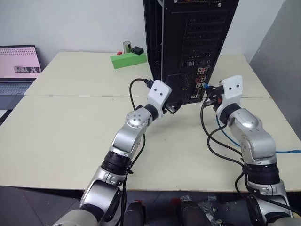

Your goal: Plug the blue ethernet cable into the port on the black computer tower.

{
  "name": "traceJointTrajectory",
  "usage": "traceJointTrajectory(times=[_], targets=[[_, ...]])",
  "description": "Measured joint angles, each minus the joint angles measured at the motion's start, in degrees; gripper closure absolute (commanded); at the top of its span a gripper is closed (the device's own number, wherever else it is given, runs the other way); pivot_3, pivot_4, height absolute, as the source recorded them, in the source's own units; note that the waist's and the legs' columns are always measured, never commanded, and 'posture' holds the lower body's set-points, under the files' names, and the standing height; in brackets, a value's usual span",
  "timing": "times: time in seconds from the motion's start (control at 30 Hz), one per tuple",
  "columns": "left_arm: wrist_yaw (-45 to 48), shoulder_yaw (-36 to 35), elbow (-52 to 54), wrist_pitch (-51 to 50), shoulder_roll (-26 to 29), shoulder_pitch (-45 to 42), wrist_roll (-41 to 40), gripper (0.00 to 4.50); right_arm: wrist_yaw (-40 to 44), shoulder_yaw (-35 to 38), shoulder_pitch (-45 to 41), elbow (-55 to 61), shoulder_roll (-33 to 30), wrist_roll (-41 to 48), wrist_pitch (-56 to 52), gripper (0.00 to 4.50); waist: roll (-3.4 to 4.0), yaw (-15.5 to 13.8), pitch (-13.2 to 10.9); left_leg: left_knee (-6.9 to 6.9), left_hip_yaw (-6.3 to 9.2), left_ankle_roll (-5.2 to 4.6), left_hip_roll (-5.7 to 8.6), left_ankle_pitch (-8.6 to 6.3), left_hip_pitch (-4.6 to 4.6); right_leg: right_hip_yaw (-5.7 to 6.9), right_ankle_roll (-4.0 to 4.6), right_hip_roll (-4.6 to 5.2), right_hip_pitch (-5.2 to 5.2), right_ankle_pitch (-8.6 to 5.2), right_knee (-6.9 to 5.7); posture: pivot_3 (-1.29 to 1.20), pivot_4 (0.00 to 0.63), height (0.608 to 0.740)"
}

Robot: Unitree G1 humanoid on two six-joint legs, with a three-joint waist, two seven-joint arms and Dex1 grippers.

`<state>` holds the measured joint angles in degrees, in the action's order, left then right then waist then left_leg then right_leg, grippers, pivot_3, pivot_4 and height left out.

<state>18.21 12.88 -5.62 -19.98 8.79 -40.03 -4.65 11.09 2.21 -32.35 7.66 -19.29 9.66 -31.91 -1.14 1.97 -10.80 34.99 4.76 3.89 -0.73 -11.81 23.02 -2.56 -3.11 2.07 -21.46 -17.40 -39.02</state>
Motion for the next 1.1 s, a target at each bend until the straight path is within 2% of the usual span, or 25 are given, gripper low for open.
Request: traceJointTrajectory(times=[0.23, 0.43, 1.1], targets=[[1.3, -2.2, -0.8, 0.4, -0.7, 0.0, -0.1, 0.16, -1.4, -0.2, -3.9, -8.0, 3.7, -2.0, 4.7, 4.50, 0.00, -0.1, 0.0, 0.00, 0.00, 0.00, 0.00, 0.00, 0.01, 0.01, 0.00, 0.01, 0.00, 0.00, 0.00, 0.00, 0.150, 0.740], [2.2, -2.2, -0.6, 0.2, -0.8, 0.2, -0.1, 0.16, -1.5, -0.1, -4.9, -11.6, 4.2, -3.2, 7.2, 4.50, 0.00, -0.1, 0.0, 0.00, 0.00, 0.00, 0.01, 0.00, 0.01, 0.01, 0.00, 0.02, 0.00, 0.00, 0.00, 0.00, 0.150, 0.740], [2.6, -3.2, -0.6, -0.1, -1.2, 0.3, 0.0, 0.16, -1.5, 0.5, -7.4, -16.6, 5.8, -3.9, 10.2, 4.50, 0.00, 0.0, 0.0, 0.00, 0.00, 0.00, 0.01, 0.00, 0.01, 0.01, 0.00, 0.02, -0.01, 0.00, -0.01, 0.00, 0.150, 0.740]])
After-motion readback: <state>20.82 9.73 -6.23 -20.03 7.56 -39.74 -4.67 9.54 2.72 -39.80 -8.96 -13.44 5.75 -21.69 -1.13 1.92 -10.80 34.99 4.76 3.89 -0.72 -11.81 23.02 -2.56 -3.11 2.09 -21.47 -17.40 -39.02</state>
